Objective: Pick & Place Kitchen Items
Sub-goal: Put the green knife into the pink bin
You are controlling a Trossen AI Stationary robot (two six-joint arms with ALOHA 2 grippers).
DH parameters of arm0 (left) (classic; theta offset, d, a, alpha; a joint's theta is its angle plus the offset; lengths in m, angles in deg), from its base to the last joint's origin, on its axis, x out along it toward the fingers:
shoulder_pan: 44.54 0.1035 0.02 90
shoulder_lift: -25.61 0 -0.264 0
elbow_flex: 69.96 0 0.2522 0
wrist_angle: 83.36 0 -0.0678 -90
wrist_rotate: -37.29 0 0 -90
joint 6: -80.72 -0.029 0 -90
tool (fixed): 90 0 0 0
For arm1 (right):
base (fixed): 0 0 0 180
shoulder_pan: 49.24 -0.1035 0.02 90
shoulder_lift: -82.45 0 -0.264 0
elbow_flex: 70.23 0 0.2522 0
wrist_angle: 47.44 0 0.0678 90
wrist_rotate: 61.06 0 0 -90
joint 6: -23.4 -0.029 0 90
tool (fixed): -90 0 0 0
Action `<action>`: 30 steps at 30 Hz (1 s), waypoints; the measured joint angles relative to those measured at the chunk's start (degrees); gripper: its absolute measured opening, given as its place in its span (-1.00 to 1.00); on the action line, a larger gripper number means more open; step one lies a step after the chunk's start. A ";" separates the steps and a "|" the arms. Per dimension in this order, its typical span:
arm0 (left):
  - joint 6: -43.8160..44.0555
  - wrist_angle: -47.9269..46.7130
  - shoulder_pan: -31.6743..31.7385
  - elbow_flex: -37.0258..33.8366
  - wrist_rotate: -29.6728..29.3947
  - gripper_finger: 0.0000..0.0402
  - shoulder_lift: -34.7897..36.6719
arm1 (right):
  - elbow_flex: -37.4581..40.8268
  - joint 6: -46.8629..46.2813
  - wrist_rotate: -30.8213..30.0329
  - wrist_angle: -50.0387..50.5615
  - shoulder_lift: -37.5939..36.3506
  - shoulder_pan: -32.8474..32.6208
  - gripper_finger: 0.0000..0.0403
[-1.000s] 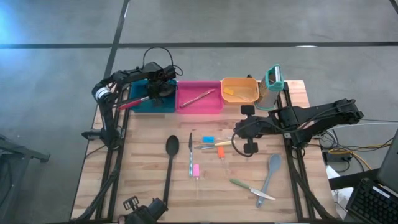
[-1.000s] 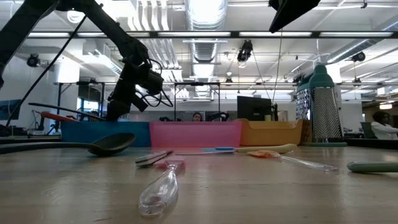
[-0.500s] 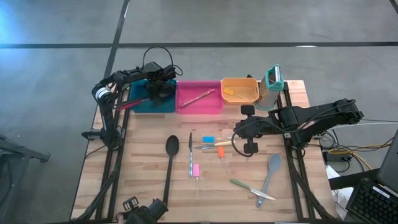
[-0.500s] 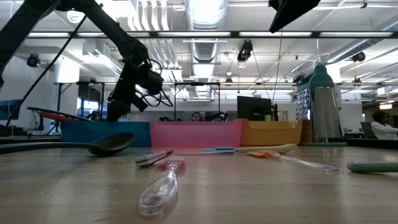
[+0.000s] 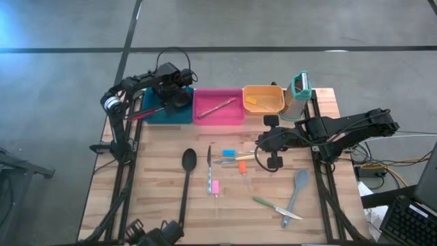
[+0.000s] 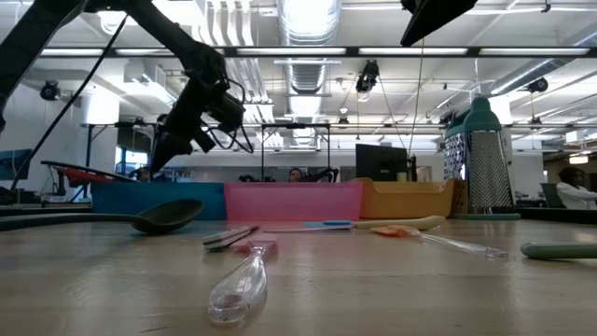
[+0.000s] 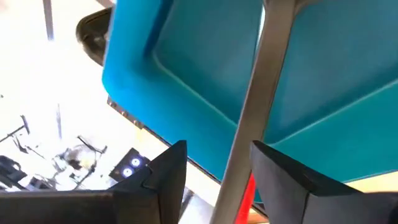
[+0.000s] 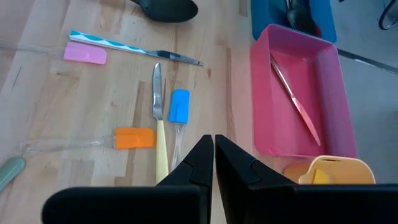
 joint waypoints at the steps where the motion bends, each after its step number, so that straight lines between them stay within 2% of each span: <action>1: 1.24 -0.44 -0.34 0.60 0.00 -0.10 0.00 | 0.00 -0.01 0.00 0.00 0.00 0.00 -0.95; 10: 6.67 -3.40 -7.31 3.80 0.41 -0.10 0.04 | 0.00 -0.07 0.00 0.00 0.00 0.04 -0.95; 20: 11.19 -3.13 -21.37 3.63 0.38 -0.11 2.97 | 0.00 -0.66 0.00 0.00 0.00 0.04 -0.95; 24: 14.37 -1.20 -27.87 3.37 0.08 -0.11 4.83 | 0.00 -0.71 0.00 0.01 0.00 0.02 -0.95; 30: 17.18 8.82 -37.44 -0.04 -0.12 -0.11 8.74 | 0.00 -1.26 0.00 0.04 0.00 0.02 -0.95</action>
